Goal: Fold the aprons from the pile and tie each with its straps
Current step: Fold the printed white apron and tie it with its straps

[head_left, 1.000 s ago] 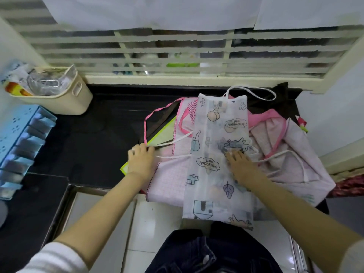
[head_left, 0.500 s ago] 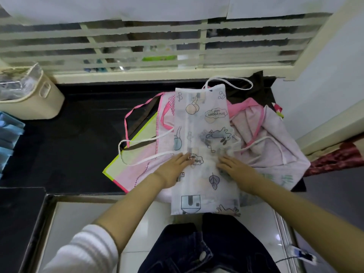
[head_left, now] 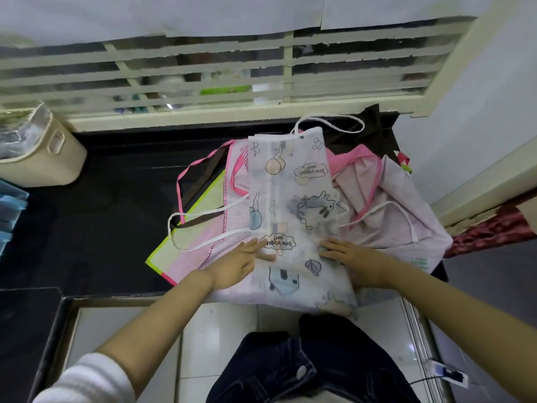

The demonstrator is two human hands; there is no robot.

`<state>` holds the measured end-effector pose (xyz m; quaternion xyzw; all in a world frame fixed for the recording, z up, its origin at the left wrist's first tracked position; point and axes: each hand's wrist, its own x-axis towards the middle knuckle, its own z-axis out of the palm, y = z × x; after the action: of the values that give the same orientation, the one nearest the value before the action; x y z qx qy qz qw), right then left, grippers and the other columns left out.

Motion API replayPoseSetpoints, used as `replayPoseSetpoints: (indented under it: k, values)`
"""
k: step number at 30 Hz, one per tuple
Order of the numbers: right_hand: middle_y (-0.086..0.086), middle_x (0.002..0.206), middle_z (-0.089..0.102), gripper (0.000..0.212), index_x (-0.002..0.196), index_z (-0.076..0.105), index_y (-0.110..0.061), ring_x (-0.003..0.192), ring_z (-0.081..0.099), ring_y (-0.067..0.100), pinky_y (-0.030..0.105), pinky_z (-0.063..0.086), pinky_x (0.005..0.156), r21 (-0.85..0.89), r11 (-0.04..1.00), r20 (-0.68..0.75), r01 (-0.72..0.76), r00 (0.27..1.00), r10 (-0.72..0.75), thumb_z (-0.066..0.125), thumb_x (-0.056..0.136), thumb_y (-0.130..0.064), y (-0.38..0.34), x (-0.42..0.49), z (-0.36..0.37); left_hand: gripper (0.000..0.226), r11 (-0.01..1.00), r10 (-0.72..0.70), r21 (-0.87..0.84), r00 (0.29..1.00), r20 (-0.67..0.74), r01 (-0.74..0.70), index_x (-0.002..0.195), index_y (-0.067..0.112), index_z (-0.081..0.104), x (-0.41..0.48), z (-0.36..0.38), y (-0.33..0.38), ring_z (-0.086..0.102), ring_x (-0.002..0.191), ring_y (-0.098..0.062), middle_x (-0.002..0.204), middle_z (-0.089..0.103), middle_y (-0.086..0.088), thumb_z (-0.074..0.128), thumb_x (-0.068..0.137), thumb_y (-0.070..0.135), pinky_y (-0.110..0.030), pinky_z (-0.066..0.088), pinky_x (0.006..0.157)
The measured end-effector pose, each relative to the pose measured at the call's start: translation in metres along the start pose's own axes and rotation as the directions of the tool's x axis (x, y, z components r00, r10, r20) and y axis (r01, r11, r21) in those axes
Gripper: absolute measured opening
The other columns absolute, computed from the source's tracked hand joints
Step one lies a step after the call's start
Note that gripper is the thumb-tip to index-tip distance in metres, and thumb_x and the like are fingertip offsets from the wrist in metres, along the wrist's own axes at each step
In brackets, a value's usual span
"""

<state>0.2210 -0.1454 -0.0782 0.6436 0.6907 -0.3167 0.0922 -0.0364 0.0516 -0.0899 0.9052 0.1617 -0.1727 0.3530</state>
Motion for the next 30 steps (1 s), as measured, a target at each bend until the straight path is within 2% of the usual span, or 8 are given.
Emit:
replayPoseSetpoints:
  k: [5,8,11,14,16,19,25,30]
  values:
    - [0.0,0.149,0.035,0.053,0.14,0.04,-0.016,0.137,0.033,0.017,0.01,0.019,0.105,0.436,0.896,-0.132,-0.088,0.978,0.16,0.055,0.092,-0.003,0.005,-0.007,-0.015,0.028,0.941,-0.258,-0.272,0.947,-0.192,0.201,0.11,0.0,0.062,0.009,-0.012,0.009,0.052,0.106,-0.017,0.12,0.06,-0.007,0.04,0.1,0.014,-0.022,0.036,0.096]
    - [0.0,0.124,0.054,0.035,0.121,0.055,-0.016,0.119,0.052,0.023,0.021,0.038,0.096,0.769,0.64,-0.237,-0.013,0.923,0.303,0.06,0.089,-0.003,0.004,-0.001,-0.025,0.04,0.855,-0.389,-0.481,0.852,-0.35,0.193,0.065,0.014,0.048,0.018,-0.023,0.029,0.042,0.067,-0.013,0.072,0.053,-0.003,0.039,0.101,0.028,-0.027,0.033,0.067]
    - [-0.009,0.097,0.065,0.01,0.1,0.063,-0.023,0.092,0.059,0.007,0.015,0.043,0.076,0.824,0.56,-0.206,-0.084,0.876,0.436,0.058,0.092,-0.025,0.01,0.011,-0.037,0.035,0.666,-0.441,-0.746,0.809,-0.389,0.004,0.072,0.018,0.057,0.024,-0.026,0.038,0.054,0.072,-0.005,0.078,0.061,0.006,0.041,0.1,0.031,-0.023,0.045,0.075]
    - [-0.002,0.053,0.054,0.042,0.057,0.052,-0.012,0.054,0.051,0.011,0.016,0.034,0.052,0.804,0.557,-0.177,-0.21,0.809,0.56,0.056,0.092,-0.035,0.021,0.024,-0.049,0.024,0.649,-0.443,-0.76,0.823,-0.356,0.021,0.1,0.012,0.062,0.028,-0.019,0.036,0.061,0.086,-0.009,0.095,0.067,0.003,0.059,0.092,0.035,-0.028,0.051,0.083]
    - [-0.002,0.052,0.05,0.044,0.055,0.049,-0.013,0.052,0.048,0.012,0.018,0.032,0.05,0.809,0.55,-0.212,-0.209,0.767,0.605,0.054,0.094,-0.033,0.022,0.028,-0.056,0.006,0.686,-0.476,-0.723,0.799,-0.367,0.076,0.087,0.019,0.058,0.031,-0.013,0.036,0.055,0.074,-0.01,0.079,0.062,0.004,0.061,0.091,0.022,-0.026,0.047,0.071]
    - [-0.014,0.055,0.058,0.025,0.07,0.059,-0.015,0.055,0.054,-0.001,0.011,0.038,0.05,0.865,0.492,-0.22,-0.097,0.808,0.546,0.057,0.094,-0.025,0.018,0.024,-0.058,0.021,0.746,-0.525,-0.648,0.735,-0.429,0.155,0.075,0.02,0.049,0.033,-0.007,0.04,0.041,0.06,-0.006,0.065,0.051,0.005,0.054,0.095,0.015,-0.022,0.037,0.062]
    - [-0.012,0.074,0.051,0.016,0.08,0.051,-0.02,0.07,0.052,0.005,0.01,0.036,0.061,0.697,0.691,-0.127,-0.193,0.915,0.384,0.055,0.094,-0.026,0.025,0.001,-0.039,0.021,0.839,-0.484,-0.496,0.722,-0.494,0.224,0.079,0.015,0.042,0.032,0.004,0.049,0.046,0.063,-0.015,0.065,0.05,0.006,0.044,0.099,0.022,-0.029,0.027,0.06]
    - [-0.009,0.076,0.053,0.009,0.091,0.042,-0.02,0.073,0.051,0.012,0.014,0.037,0.062,0.587,0.789,-0.288,-0.18,0.865,0.412,0.048,0.098,-0.018,0.025,0.005,-0.039,0.022,0.79,-0.54,-0.578,0.681,-0.496,0.205,0.079,0.018,0.041,0.03,0.013,0.056,0.046,0.06,-0.006,0.066,0.051,0.004,0.041,0.1,0.021,-0.026,0.029,0.059]
